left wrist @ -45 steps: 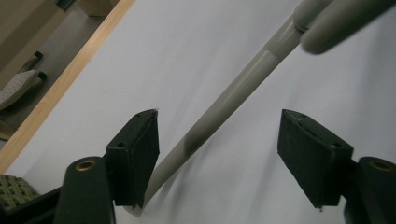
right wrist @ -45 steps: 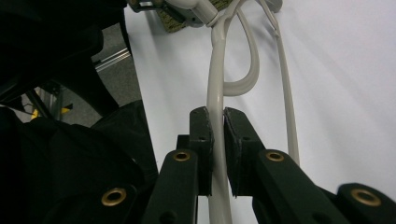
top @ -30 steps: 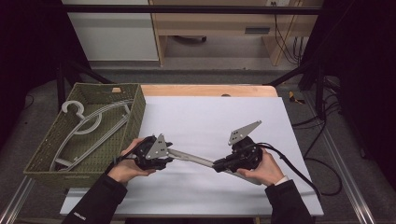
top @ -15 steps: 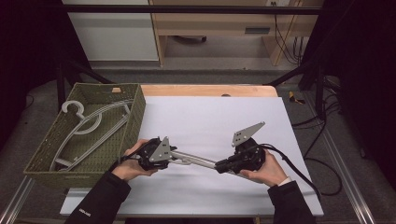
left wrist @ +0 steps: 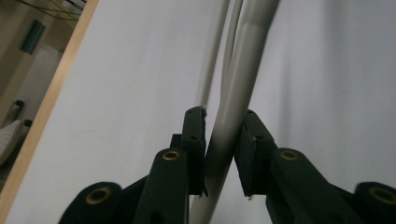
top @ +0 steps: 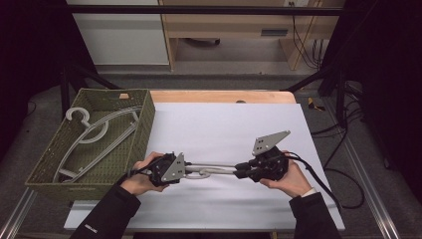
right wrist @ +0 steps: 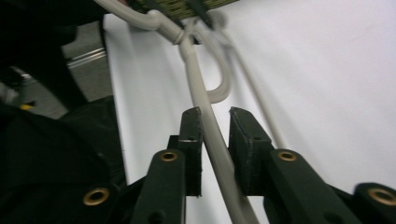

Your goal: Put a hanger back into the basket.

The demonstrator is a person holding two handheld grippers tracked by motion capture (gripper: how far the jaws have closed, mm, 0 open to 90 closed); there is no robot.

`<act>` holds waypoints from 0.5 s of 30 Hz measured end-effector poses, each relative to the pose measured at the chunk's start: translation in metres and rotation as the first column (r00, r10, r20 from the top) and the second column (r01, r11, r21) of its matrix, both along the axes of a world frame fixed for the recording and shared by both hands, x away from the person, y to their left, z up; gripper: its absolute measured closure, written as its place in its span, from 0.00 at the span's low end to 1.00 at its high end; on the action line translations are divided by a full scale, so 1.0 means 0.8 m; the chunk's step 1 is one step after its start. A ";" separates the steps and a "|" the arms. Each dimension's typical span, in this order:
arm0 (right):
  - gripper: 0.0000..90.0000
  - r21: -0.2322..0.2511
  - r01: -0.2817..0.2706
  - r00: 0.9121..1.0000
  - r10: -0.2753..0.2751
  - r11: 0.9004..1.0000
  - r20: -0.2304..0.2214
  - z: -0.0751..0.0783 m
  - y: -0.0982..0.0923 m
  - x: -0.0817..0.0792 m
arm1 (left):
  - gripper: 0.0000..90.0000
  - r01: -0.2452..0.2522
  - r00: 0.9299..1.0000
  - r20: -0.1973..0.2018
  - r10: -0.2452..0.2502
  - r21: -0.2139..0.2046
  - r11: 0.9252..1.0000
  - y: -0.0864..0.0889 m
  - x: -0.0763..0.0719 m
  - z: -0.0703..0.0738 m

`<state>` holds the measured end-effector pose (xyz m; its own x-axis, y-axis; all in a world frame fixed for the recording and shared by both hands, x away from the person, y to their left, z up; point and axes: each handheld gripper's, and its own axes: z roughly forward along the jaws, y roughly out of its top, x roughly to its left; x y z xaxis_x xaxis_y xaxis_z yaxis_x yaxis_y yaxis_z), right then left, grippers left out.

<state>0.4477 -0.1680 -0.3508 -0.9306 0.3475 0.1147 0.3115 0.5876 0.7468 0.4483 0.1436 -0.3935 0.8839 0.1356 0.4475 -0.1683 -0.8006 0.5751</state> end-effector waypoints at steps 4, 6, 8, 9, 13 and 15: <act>0.76 -0.001 0.056 0.998 -0.056 0.998 0.036 -0.002 -0.006 0.001 | 0.88 0.027 0.999 -0.022 -0.027 0.005 1.000 -0.007 -0.009 0.009; 0.77 0.018 0.060 0.998 -0.061 0.998 0.025 -0.004 -0.011 0.003 | 0.88 0.024 0.999 -0.033 -0.024 0.015 1.000 -0.012 -0.010 0.010; 0.77 0.022 0.074 0.996 -0.075 0.997 0.039 -0.005 -0.014 0.002 | 0.89 0.016 0.999 -0.051 -0.016 0.011 1.000 -0.015 -0.011 0.011; 0.75 0.025 0.084 0.995 -0.085 0.996 0.057 -0.006 -0.016 0.001 | 0.89 0.008 0.998 -0.063 -0.008 0.008 1.000 -0.017 -0.011 0.012; 0.69 0.059 0.118 0.990 -0.122 0.991 0.077 -0.003 -0.023 -0.001 | 0.89 -0.025 0.996 -0.085 0.025 0.000 1.000 -0.023 -0.016 0.017; 0.64 0.084 0.133 0.985 -0.141 0.988 0.098 -0.001 -0.028 -0.003 | 0.89 -0.052 0.994 -0.093 0.052 0.003 0.999 -0.024 -0.018 0.020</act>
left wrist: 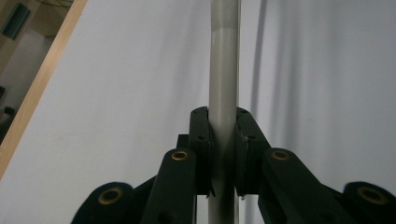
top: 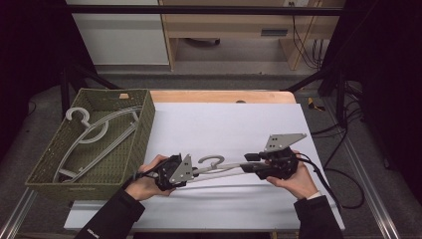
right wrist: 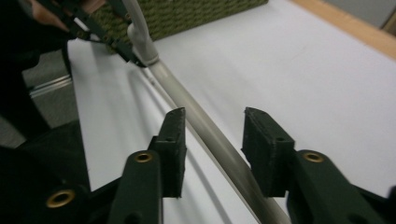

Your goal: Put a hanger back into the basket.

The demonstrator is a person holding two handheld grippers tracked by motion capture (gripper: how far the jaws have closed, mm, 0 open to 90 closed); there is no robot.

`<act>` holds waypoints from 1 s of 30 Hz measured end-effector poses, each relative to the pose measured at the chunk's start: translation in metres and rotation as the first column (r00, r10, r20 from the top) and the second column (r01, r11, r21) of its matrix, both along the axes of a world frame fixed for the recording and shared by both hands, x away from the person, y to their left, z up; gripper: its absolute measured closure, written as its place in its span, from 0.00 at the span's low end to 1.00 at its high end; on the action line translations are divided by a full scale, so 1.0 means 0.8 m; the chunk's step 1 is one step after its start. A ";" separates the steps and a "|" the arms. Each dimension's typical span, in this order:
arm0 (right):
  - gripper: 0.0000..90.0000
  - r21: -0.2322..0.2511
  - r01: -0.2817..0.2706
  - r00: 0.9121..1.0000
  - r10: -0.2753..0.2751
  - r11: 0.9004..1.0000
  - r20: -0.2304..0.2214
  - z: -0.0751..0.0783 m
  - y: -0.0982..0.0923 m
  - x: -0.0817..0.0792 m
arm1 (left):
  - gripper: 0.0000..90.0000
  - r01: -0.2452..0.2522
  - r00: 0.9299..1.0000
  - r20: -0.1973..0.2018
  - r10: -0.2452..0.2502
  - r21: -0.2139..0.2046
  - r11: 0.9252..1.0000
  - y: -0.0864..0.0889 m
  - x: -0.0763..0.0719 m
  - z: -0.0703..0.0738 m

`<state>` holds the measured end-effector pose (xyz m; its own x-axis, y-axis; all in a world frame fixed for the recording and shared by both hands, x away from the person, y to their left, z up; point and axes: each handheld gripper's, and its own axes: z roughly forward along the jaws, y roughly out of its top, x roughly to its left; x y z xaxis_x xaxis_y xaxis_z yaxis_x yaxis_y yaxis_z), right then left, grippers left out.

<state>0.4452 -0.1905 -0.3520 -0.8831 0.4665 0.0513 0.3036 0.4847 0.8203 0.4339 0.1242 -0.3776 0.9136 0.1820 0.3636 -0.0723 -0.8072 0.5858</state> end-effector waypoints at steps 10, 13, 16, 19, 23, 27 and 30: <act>0.48 0.097 0.109 0.993 -0.114 0.989 0.044 -0.005 -0.028 -0.016 | 0.89 -0.143 0.987 -0.079 0.138 -0.056 0.988 0.005 -0.003 0.017; 0.43 0.133 0.154 0.986 -0.162 0.979 0.048 -0.011 -0.038 -0.020 | 0.89 -0.182 0.980 -0.095 0.175 -0.068 0.981 0.008 -0.003 0.022; 0.35 0.162 0.209 0.973 -0.221 0.965 0.064 -0.018 -0.048 -0.023 | 0.89 -0.212 0.974 -0.103 0.204 -0.077 0.974 0.012 -0.002 0.027; 0.27 0.173 0.255 0.961 -0.268 0.951 0.060 -0.026 -0.055 -0.025 | 0.89 -0.241 0.966 -0.123 0.229 -0.098 0.966 0.016 -0.002 0.034; 0.20 0.175 0.310 0.944 -0.325 0.935 0.063 -0.038 -0.063 -0.029 | 0.89 -0.263 0.960 -0.132 0.248 -0.115 0.958 0.021 -0.004 0.048; 0.15 0.152 0.353 0.931 -0.363 0.923 0.041 -0.051 -0.070 -0.031 | 0.89 -0.279 0.955 -0.139 0.261 -0.123 0.952 0.026 -0.006 0.063; 0.10 0.129 0.382 0.920 -0.390 0.915 0.041 -0.059 -0.073 -0.031 | 0.89 -0.298 0.950 -0.139 0.280 -0.125 0.946 0.030 -0.008 0.075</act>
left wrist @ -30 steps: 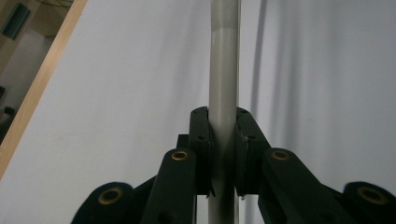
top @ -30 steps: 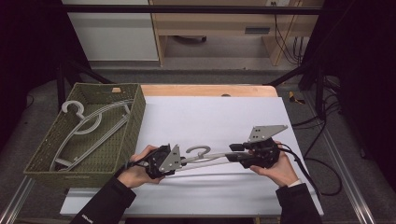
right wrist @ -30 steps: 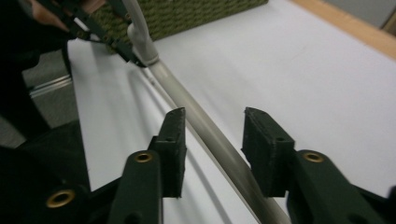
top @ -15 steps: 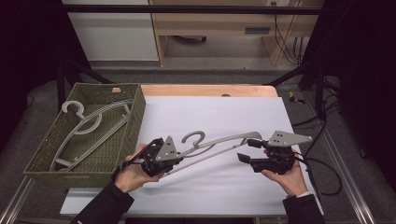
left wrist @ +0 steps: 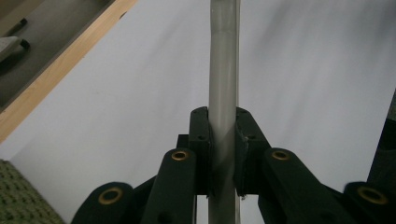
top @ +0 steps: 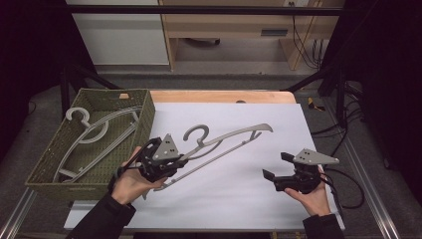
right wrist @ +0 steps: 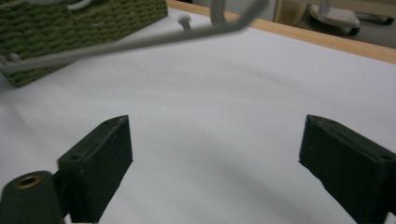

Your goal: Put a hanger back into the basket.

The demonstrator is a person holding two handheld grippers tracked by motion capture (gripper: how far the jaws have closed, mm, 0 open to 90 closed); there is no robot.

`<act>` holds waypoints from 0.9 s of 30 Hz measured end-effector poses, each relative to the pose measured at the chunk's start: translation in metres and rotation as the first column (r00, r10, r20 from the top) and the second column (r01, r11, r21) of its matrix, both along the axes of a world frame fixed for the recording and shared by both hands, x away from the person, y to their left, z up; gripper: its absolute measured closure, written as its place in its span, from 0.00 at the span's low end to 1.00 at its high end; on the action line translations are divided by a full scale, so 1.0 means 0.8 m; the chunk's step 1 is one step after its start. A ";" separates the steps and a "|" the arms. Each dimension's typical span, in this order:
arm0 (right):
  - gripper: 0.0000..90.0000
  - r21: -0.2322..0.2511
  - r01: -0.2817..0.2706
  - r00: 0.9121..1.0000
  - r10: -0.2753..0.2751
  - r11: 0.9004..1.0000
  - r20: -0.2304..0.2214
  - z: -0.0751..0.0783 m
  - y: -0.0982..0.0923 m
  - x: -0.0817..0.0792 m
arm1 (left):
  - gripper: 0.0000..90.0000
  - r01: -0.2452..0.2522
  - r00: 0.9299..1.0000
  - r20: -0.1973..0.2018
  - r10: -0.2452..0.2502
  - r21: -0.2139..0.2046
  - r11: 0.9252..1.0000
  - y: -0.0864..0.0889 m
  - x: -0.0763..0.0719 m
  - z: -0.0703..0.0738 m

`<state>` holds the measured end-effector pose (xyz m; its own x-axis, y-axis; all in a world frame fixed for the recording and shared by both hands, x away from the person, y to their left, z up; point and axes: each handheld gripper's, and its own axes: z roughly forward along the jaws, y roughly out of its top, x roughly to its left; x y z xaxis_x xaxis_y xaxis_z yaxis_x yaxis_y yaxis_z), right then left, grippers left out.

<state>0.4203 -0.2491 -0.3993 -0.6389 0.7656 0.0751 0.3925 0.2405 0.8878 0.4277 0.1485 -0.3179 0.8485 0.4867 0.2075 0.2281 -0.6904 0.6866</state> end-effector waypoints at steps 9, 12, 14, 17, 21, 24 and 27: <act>0.04 -0.023 0.057 0.998 -0.057 0.998 0.013 -0.010 -0.009 -0.004 | 0.89 -0.026 0.999 0.017 0.027 -0.039 0.999 0.016 -0.004 0.034; 0.04 -0.018 0.068 0.998 -0.067 0.998 0.011 -0.010 -0.008 -0.006 | 0.89 -0.035 0.999 0.032 0.037 -0.047 0.998 0.025 -0.005 0.047; 0.04 -0.011 0.071 0.997 -0.071 0.997 0.009 -0.010 -0.007 -0.007 | 0.89 -0.044 0.998 0.036 0.046 -0.054 0.998 0.031 -0.004 0.056; 0.03 -0.024 0.066 0.998 -0.065 0.998 0.014 -0.011 -0.007 -0.007 | 0.89 -0.061 0.997 0.047 0.064 -0.062 0.996 0.043 -0.002 0.068; 0.03 -0.025 0.074 0.997 -0.074 0.997 0.019 -0.011 -0.008 -0.007 | 0.89 -0.080 0.995 0.052 0.083 -0.061 0.995 0.060 0.002 0.081; 0.03 -0.029 0.074 0.997 -0.073 0.997 0.016 -0.011 -0.007 -0.007 | 0.89 -0.099 0.992 0.066 0.104 -0.079 0.992 0.075 0.003 0.092; 0.02 -0.028 0.072 0.997 -0.072 0.997 0.014 -0.011 -0.007 -0.008 | 0.89 -0.117 0.990 0.068 0.123 -0.096 0.989 0.090 0.006 0.101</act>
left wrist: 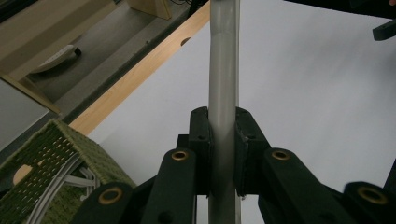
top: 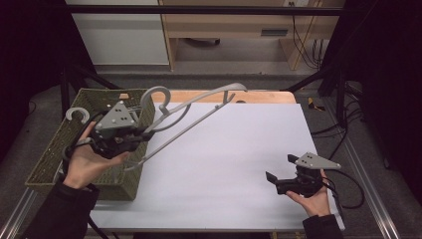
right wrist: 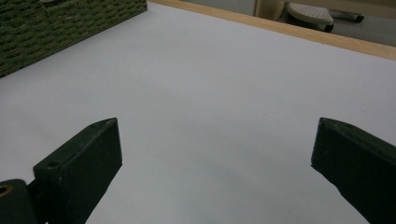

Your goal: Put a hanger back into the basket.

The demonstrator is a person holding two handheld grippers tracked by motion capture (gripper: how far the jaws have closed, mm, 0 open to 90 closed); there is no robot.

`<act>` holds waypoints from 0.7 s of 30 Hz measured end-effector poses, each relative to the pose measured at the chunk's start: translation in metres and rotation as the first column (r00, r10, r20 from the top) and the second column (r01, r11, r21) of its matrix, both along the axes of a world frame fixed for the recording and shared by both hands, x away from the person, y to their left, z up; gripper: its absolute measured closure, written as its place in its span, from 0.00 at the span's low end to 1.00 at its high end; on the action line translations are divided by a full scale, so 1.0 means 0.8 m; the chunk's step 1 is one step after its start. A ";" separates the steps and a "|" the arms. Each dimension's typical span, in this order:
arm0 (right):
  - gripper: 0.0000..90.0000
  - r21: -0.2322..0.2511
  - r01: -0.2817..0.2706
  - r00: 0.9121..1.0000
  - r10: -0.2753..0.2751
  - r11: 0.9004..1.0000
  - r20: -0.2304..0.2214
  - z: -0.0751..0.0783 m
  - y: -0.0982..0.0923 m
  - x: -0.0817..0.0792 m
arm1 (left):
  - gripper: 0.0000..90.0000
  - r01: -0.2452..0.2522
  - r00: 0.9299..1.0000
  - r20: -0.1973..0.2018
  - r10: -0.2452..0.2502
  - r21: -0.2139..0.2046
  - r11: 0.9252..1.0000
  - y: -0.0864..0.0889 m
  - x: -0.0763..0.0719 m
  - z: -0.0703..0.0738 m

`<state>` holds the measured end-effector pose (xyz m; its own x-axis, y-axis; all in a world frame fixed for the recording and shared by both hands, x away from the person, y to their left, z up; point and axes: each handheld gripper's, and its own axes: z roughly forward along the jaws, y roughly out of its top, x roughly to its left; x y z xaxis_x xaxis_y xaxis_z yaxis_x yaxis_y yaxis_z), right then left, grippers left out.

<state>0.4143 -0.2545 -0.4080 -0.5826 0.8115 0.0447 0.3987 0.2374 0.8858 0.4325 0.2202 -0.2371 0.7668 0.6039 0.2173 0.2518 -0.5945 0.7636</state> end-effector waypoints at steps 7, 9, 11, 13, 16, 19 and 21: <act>0.02 -0.005 -0.003 1.000 0.003 1.000 0.000 0.001 0.000 0.000 | 0.89 -0.051 0.999 0.007 0.051 -0.009 0.999 0.036 0.011 0.014; 0.02 -0.006 -0.002 1.000 0.002 1.000 -0.001 0.000 0.000 0.000 | 0.89 -0.076 0.997 0.007 0.076 0.000 0.997 0.048 0.016 0.015; 0.02 -0.005 -0.003 1.000 0.003 1.000 0.003 0.000 0.000 0.000 | 0.89 -0.108 0.994 0.004 0.108 0.002 0.994 0.062 0.022 0.015; 0.02 -0.006 -0.003 1.000 0.003 1.000 0.001 0.000 0.000 0.000 | 0.89 -0.123 0.992 0.003 0.123 0.002 0.992 0.073 0.025 0.014; 0.02 -0.005 -0.004 1.000 0.004 1.000 0.001 0.000 0.001 0.000 | 0.89 -0.142 0.990 0.006 0.142 0.010 0.990 0.091 0.031 0.012; 0.02 -0.003 -0.005 1.000 0.005 1.000 0.001 -0.001 0.001 0.001 | 0.89 -0.166 0.986 0.000 0.166 0.018 0.986 0.108 0.038 0.007; 0.02 -0.002 -0.004 1.000 0.004 1.000 -0.004 -0.001 0.002 0.001 | 0.89 -0.178 0.984 -0.006 0.179 0.020 0.984 0.118 0.042 0.004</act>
